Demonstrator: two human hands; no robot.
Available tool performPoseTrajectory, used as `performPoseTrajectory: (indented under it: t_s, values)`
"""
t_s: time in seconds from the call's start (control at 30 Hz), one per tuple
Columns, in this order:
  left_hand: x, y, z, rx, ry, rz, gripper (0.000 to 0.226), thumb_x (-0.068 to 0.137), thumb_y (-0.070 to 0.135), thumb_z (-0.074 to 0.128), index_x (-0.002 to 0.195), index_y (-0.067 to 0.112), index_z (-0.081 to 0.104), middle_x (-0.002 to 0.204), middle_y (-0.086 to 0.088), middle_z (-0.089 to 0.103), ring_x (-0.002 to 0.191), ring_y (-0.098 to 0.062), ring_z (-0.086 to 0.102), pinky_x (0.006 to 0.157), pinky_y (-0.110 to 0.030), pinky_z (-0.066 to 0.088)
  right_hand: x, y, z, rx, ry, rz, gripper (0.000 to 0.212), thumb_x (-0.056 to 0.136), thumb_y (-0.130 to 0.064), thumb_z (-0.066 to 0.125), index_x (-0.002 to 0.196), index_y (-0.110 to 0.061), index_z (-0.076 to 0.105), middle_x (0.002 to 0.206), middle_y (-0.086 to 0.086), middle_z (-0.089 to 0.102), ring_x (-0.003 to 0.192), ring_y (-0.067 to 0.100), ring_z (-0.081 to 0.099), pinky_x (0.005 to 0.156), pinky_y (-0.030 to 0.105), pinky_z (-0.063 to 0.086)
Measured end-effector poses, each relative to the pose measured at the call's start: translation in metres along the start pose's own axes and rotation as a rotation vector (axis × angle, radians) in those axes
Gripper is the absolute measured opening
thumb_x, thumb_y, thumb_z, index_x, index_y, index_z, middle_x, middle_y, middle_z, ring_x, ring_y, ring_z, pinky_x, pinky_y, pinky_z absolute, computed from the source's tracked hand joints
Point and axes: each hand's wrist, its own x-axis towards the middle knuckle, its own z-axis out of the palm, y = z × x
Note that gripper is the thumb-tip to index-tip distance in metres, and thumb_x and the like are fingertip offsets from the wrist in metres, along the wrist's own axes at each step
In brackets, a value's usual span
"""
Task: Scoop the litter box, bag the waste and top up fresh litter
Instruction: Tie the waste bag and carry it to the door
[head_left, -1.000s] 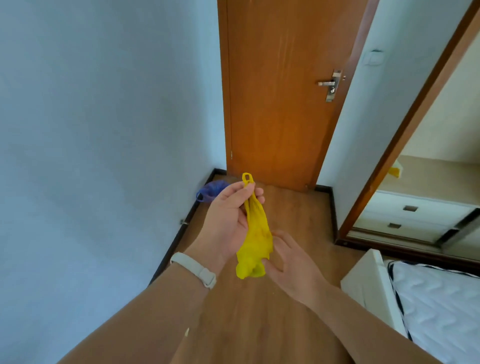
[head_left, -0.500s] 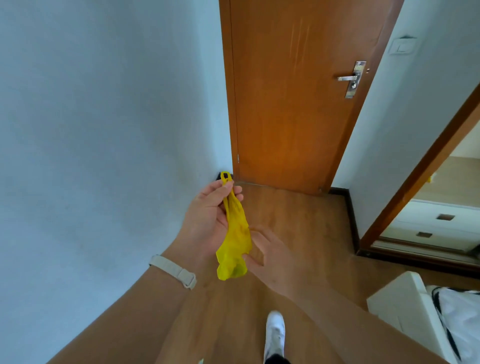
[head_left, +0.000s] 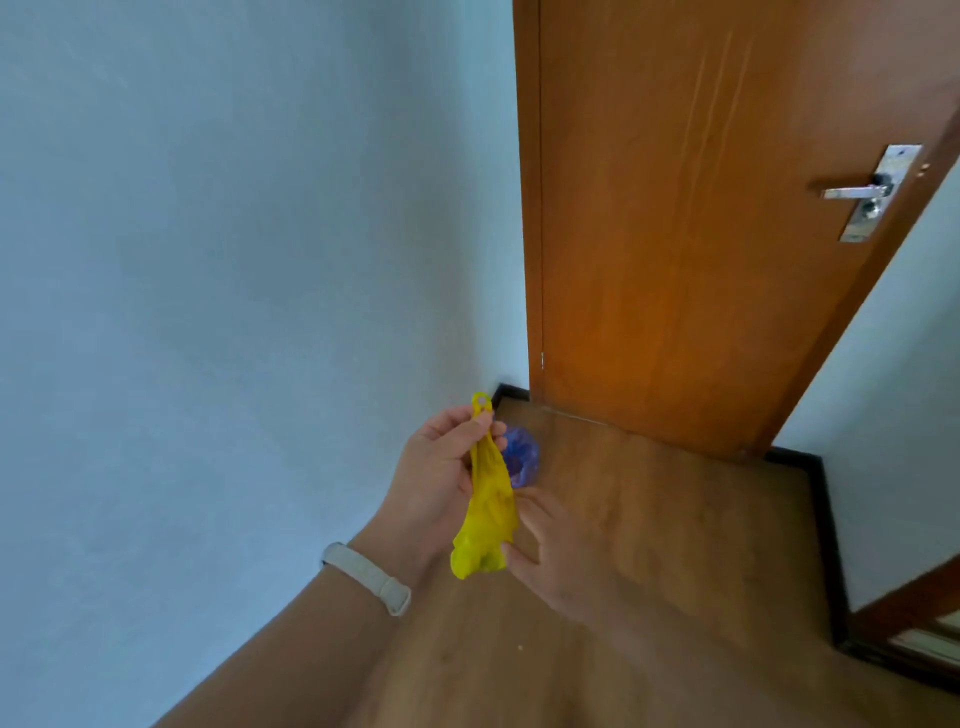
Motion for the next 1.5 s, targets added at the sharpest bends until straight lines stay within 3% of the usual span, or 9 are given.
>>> performPoseTrajectory:
  t_s: [0.47, 0.6, 0.7, 0.77, 0.87, 1.03, 1.3, 1.4, 1.5]
  values:
    - [0.217, 0.039, 0.042, -0.014, -0.126, -0.027, 0.008, 0.092, 0.003, 0.057, 0.088, 0.007, 0.062, 0.071, -0.007, 0.067, 0.066, -0.015, 0.064, 0.065, -0.024, 0.054, 0.177, 0.106, -0.024, -0.13, 0.012, 0.103, 0.037, 0.085, -0.035, 0.061, 0.115, -0.013, 0.059, 0.122, -0.001, 0.054, 0.107, 0.015, 0.054, 0.084, 0.029, 0.047]
    - [0.295, 0.044, 0.033, -0.055, -0.189, -0.095, 0.013, 0.083, 0.008, 0.062, 0.096, 0.006, 0.062, 0.075, -0.009, 0.068, 0.069, -0.017, 0.066, 0.069, -0.028, 0.054, 0.237, 0.141, -0.013, -0.106, 0.002, 0.148, 0.034, 0.086, -0.032, 0.062, 0.116, -0.015, 0.059, 0.122, -0.003, 0.053, 0.109, 0.008, 0.051, 0.091, 0.021, 0.043]
    - [0.354, 0.055, 0.025, -0.05, -0.222, -0.145, 0.021, 0.075, 0.012, 0.064, 0.095, 0.006, 0.061, 0.075, -0.009, 0.069, 0.068, -0.017, 0.067, 0.066, -0.028, 0.054, 0.284, 0.16, -0.005, -0.161, 0.031, 0.193, 0.032, 0.086, -0.031, 0.065, 0.114, -0.016, 0.06, 0.118, -0.004, 0.057, 0.102, 0.008, 0.054, 0.086, 0.022, 0.044]
    - [0.391, 0.064, 0.019, -0.042, -0.221, -0.159, 0.02, 0.074, 0.012, 0.065, 0.093, 0.007, 0.063, 0.077, -0.01, 0.07, 0.07, -0.018, 0.067, 0.068, -0.029, 0.055, 0.317, 0.171, -0.001, -0.298, 0.032, 0.163, 0.029, 0.083, -0.031, 0.07, 0.107, -0.016, 0.064, 0.108, -0.003, 0.062, 0.093, 0.007, 0.053, 0.077, 0.014, 0.034]
    - [0.442, 0.075, 0.016, -0.061, -0.219, -0.204, 0.013, 0.08, 0.006, 0.064, 0.092, 0.006, 0.062, 0.078, -0.012, 0.07, 0.07, -0.019, 0.068, 0.066, -0.028, 0.057, 0.366, 0.186, 0.005, -0.36, -0.019, 0.182, 0.027, 0.085, -0.035, 0.067, 0.103, -0.016, 0.065, 0.104, -0.002, 0.064, 0.089, 0.012, 0.057, 0.073, 0.012, 0.025]
    - [0.514, 0.078, 0.016, -0.042, -0.2, -0.246, 0.008, 0.09, 0.002, 0.058, 0.089, 0.007, 0.063, 0.077, -0.011, 0.07, 0.071, -0.019, 0.067, 0.068, -0.027, 0.055, 0.431, 0.228, 0.023, -0.31, -0.055, 0.205, 0.021, 0.082, -0.029, 0.069, 0.098, -0.015, 0.065, 0.102, 0.0, 0.064, 0.09, 0.015, 0.059, 0.076, 0.014, 0.033]
    - [0.615, 0.015, -0.001, -0.124, -0.049, -0.275, 0.005, 0.083, 0.007, 0.06, 0.088, 0.008, 0.061, 0.071, -0.007, 0.071, 0.066, -0.014, 0.068, 0.065, -0.026, 0.055, 0.47, 0.345, 0.077, -0.117, -0.208, 0.228, 0.022, 0.086, -0.025, 0.064, 0.103, -0.011, 0.062, 0.104, 0.004, 0.06, 0.092, 0.016, 0.057, 0.077, 0.023, 0.041]
    - [0.647, -0.016, -0.007, -0.121, 0.025, -0.282, 0.008, 0.091, 0.005, 0.055, 0.088, 0.008, 0.061, 0.07, -0.005, 0.07, 0.066, -0.013, 0.067, 0.065, -0.026, 0.055, 0.467, 0.386, 0.096, -0.078, -0.293, 0.282, 0.025, 0.087, -0.027, 0.06, 0.104, -0.009, 0.061, 0.108, 0.006, 0.058, 0.098, 0.02, 0.056, 0.079, 0.032, 0.045]
    - [0.673, -0.058, -0.015, -0.143, 0.079, -0.326, 0.005, 0.09, 0.004, 0.056, 0.09, 0.007, 0.06, 0.072, -0.007, 0.07, 0.066, -0.014, 0.067, 0.064, -0.026, 0.056, 0.463, 0.427, 0.11, -0.068, -0.354, 0.27, 0.024, 0.087, -0.022, 0.063, 0.103, -0.005, 0.061, 0.111, 0.009, 0.059, 0.1, 0.021, 0.054, 0.074, 0.021, 0.035]
